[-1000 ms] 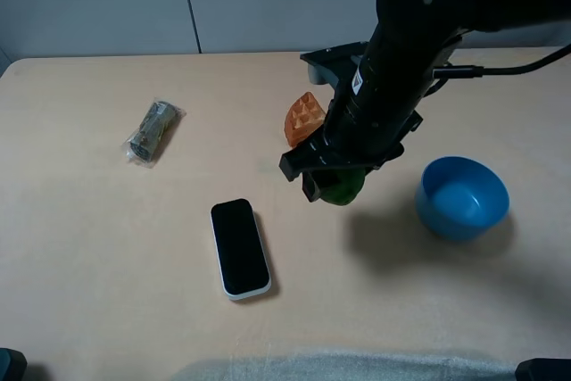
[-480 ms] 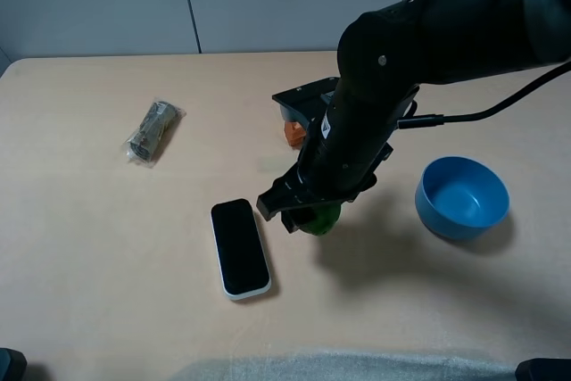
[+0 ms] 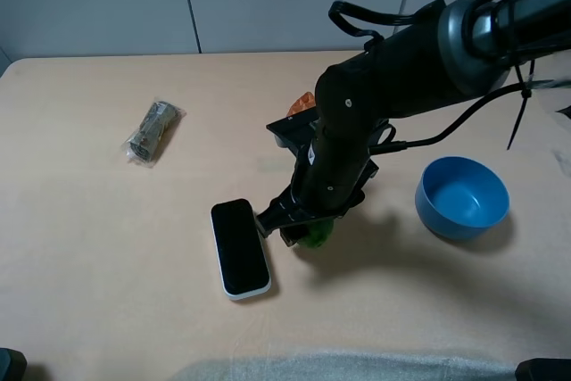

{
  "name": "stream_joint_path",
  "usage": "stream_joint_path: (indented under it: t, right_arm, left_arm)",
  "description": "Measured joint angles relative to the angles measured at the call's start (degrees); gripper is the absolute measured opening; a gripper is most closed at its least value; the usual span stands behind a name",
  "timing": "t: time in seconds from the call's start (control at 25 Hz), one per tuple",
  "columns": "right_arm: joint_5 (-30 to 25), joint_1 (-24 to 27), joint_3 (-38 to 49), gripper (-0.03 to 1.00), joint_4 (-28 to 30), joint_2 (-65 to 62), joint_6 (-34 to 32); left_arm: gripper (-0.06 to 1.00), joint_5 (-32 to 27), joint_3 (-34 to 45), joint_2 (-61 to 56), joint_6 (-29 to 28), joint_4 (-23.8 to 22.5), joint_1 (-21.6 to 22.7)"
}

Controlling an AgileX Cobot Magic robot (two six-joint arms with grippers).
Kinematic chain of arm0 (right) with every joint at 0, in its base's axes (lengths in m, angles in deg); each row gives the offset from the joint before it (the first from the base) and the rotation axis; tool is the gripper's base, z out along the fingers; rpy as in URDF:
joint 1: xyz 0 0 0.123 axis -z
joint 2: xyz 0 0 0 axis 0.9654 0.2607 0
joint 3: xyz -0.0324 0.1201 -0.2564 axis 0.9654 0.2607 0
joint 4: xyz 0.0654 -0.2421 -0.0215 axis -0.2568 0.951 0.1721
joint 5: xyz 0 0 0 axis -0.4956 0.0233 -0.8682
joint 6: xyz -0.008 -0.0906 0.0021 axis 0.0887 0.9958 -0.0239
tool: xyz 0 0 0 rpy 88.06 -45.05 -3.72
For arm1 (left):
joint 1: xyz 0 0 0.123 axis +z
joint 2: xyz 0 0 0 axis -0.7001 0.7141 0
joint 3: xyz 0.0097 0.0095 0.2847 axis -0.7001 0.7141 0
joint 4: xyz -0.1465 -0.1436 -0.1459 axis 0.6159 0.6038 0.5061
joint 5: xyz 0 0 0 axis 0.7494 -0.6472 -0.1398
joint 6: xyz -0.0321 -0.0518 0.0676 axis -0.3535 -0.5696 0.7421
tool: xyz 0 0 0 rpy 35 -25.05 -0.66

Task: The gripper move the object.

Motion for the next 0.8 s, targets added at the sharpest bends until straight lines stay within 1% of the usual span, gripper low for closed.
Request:
stream_joint_path:
  t: [0.16,0.4,0.52,0.8]
  right_arm:
    - [1.1,0.0,0.2,0.47,2.0,1.6,-0.3]
    - [1.9,0.0,0.2,0.47,6.4,1.8,-4.1]
    - [1.9,0.0,0.2,0.47,7.0,1.8,-5.2]
    - [1.9,0.0,0.2,0.47,7.2,1.8,-5.4]
  left_arm:
    - [0.83,0.0,0.0,0.0,0.0,0.0,0.0]
    - [0.83,0.0,0.0,0.0,0.0,0.0,0.0]
    - [0.83,0.0,0.0,0.0,0.0,0.0,0.0]
    - [0.83,0.0,0.0,0.0,0.0,0.0,0.0]
